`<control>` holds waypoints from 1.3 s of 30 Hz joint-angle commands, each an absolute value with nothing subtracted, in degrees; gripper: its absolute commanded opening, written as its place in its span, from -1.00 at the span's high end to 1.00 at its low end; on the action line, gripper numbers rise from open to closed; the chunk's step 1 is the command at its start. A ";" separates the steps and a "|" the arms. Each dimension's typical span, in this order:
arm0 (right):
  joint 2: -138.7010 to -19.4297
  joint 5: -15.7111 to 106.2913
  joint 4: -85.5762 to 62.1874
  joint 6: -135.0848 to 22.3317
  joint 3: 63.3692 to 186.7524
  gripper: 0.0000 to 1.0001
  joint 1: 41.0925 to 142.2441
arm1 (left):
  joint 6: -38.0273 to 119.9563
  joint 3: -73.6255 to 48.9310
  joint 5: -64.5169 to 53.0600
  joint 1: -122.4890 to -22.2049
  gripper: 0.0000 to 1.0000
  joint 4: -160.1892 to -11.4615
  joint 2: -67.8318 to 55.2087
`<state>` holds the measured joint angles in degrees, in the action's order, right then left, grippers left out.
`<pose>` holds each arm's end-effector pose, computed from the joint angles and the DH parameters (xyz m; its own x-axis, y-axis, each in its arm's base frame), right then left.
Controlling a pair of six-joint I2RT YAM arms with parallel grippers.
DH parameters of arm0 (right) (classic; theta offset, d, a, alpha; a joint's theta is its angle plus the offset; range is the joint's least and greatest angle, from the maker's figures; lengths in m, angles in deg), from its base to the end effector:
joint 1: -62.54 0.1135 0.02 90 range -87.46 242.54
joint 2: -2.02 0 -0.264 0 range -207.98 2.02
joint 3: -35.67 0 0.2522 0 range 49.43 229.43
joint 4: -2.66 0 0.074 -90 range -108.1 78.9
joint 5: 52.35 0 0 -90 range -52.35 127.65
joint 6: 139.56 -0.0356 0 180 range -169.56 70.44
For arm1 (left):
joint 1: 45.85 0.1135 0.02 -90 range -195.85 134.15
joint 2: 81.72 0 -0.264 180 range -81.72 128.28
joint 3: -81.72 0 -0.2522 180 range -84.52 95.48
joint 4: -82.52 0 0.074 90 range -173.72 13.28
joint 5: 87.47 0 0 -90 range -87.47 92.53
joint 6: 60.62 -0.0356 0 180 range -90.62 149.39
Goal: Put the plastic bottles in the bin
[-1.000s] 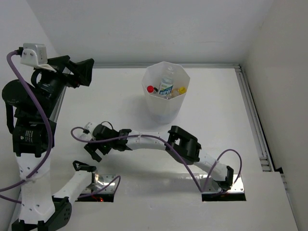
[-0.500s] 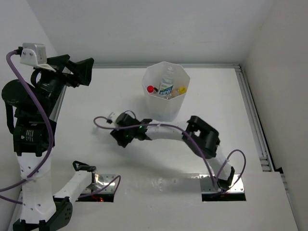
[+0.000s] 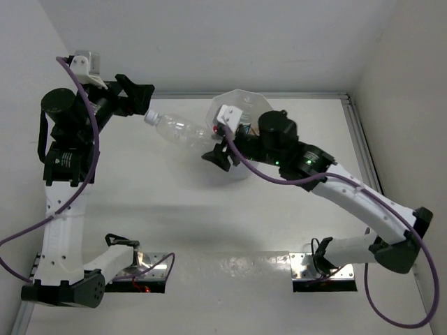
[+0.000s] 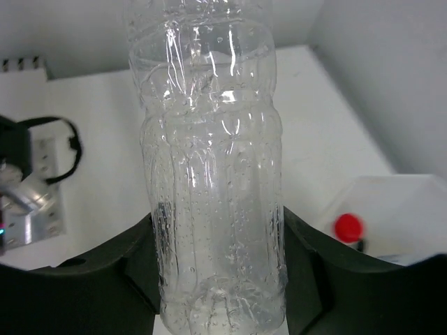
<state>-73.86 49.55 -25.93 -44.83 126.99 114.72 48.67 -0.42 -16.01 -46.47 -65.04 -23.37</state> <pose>0.1810 0.2452 0.4119 -0.0651 -0.2155 -0.9743 -0.9045 0.4251 -0.0335 0.1828 -0.0133 0.5120 0.0085 -0.3133 -0.9496 0.3482 0.8912 -0.2909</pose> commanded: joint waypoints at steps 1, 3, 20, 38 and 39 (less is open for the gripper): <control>-72.17 44.00 -29.29 -37.18 129.49 1.00 111.86 | 50.82 0.03 -17.68 -45.76 -1.00 -70.18 -23.80; -71.20 41.97 -31.56 -35.07 130.45 1.00 107.48 | 50.83 0.03 -18.21 -45.76 -1.00 -70.19 -23.27; -71.99 22.46 -48.39 10.95 137.50 0.95 99.55 | 51.36 -2.16 -19.26 -45.76 -1.00 -70.19 -21.07; -75.06 20.51 -19.36 42.90 124.84 0.04 97.17 | 50.21 -5.06 -19.88 -45.76 -1.00 -70.19 -21.34; -75.67 20.86 -19.45 41.94 126.06 0.00 97.43 | 50.21 -5.06 -19.88 -45.76 -1.00 -70.19 -21.34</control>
<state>-74.76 19.93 -26.76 40.26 124.60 97.17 50.84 -5.01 -19.58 -46.45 -67.93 -19.72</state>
